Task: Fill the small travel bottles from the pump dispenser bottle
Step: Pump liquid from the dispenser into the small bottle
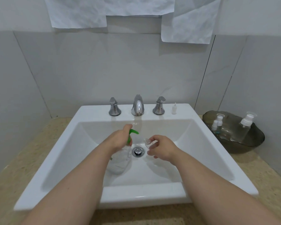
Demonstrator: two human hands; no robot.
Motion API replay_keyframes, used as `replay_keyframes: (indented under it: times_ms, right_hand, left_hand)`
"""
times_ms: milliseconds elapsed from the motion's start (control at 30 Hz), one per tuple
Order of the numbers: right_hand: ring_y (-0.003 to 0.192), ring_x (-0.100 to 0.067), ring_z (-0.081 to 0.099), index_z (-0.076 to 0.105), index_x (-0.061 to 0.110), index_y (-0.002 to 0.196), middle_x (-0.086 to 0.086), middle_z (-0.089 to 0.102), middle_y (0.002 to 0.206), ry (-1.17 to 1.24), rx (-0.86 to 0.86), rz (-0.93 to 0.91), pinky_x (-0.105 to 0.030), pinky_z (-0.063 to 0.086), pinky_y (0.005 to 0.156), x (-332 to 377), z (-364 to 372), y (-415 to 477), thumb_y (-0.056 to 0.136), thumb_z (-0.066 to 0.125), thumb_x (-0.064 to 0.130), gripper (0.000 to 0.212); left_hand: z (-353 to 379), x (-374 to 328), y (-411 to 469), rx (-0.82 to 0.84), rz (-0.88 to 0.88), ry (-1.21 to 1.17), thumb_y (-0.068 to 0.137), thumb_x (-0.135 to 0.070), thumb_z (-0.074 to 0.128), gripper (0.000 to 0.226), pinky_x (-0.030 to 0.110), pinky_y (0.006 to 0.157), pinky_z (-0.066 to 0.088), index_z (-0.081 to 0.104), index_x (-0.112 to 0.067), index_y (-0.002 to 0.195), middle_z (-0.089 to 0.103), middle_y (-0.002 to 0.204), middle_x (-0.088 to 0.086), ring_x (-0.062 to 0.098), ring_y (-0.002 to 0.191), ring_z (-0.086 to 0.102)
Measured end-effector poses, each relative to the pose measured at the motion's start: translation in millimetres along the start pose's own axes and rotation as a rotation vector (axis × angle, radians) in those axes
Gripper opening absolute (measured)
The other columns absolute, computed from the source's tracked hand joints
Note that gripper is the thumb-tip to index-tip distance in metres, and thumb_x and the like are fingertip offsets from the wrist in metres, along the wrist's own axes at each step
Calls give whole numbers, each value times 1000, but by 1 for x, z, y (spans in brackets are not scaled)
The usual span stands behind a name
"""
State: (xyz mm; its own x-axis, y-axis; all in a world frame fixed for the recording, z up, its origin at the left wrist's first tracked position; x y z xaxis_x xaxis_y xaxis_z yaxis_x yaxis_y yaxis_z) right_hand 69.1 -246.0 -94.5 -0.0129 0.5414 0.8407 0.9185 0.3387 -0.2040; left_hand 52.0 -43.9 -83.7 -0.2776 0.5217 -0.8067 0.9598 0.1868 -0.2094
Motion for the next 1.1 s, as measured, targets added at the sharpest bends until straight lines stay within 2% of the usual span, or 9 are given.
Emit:
replay_keyframes:
  times_ms: [133, 233, 333, 433, 567, 733, 867, 1000, 1100]
  right_hand:
    - [67, -16, 64, 65, 23, 108, 0, 70, 97, 1, 32, -69, -24, 51, 57, 7, 1, -7, 86, 75, 9, 28]
    - [60, -9, 65, 62, 25, 108, 0, 73, 105, -13, 10, -115, -16, 47, 53, 11, -2, -10, 88, 77, 15, 27]
    - [65, -10, 65, 61, 29, 104, 3, 73, 104, -27, -11, -153, -25, 53, 64, 13, -2, -9, 87, 78, 18, 26]
    - [76, -15, 66, 63, 30, 104, 6, 73, 102, -18, -18, -166, -32, 55, 75, 12, -2, -7, 86, 80, 21, 26]
    - [83, -17, 67, 64, 29, 106, 3, 70, 107, 4, -16, -135, -26, 51, 69, 11, -3, -6, 84, 83, 22, 30]
    - [89, -17, 63, 67, 19, 113, -2, 67, 110, 125, -12, 0, -27, 56, 80, 1, -5, -1, 78, 76, -8, 45]
    - [96, -21, 67, 68, 18, 99, -4, 67, 100, 164, 62, 51, -41, 58, 98, -7, 5, 1, 77, 77, -11, 38]
    - [82, -19, 66, 69, 9, 109, -5, 67, 97, 78, 182, 25, -29, 61, 79, -3, 17, -3, 76, 78, -12, 40]
    - [83, -19, 63, 69, 16, 103, -11, 70, 112, -13, 214, 8, -25, 54, 66, -2, 18, -3, 75, 79, -9, 39]
  left_hand:
    - [-1, -1, -3, 19, 27, -57, 104, -60, 31, 75, 38, 90, 48, 70, -9, 65, 78, 97, 13, 26, 85, 58]
    - [-3, 3, -3, 16, 13, -98, 96, -72, 42, 77, 39, 82, 47, 79, -8, 74, 79, 84, 4, 23, 73, 58]
    - [-1, 3, -4, 0, 21, -64, 88, -82, 48, 78, 36, 76, 45, 82, -14, 75, 75, 72, 1, 22, 71, 59]
    - [2, 0, -5, -21, 24, -14, 86, -86, 45, 81, 37, 84, 48, 81, -16, 68, 69, 70, 5, 24, 73, 60]
    - [3, -5, -7, -45, 40, 10, 88, -84, 44, 82, 36, 80, 48, 80, -15, 64, 65, 72, 8, 25, 71, 60]
    - [1, -8, -11, -138, 58, 38, 93, -79, 44, 82, 33, 67, 44, 79, -11, 64, 66, 51, -9, 20, 66, 60]
    - [-5, -6, -12, -172, 76, 260, 88, -85, 41, 82, 33, 70, 46, 78, -17, 60, 70, 70, -5, 17, 74, 65]
    - [-9, -4, -11, -157, 74, 399, 87, -86, 41, 82, 34, 71, 47, 77, -18, 59, 70, 72, -3, 18, 73, 66]
    - [-8, -2, -12, -138, 65, 468, 86, -86, 41, 82, 35, 73, 48, 76, -18, 58, 67, 66, -4, 19, 72, 66]
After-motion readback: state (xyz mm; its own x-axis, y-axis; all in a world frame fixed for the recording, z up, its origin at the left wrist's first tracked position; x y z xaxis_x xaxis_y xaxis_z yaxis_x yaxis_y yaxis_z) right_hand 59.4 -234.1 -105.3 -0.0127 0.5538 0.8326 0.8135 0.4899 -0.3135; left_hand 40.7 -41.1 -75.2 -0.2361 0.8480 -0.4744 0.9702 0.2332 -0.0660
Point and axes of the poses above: each hand's wrist, its own y-axis towards the middle knuckle, its own z-axis out of the palm, x = y × z, the point moved 5 cm from there along y, towards the middle knuckle
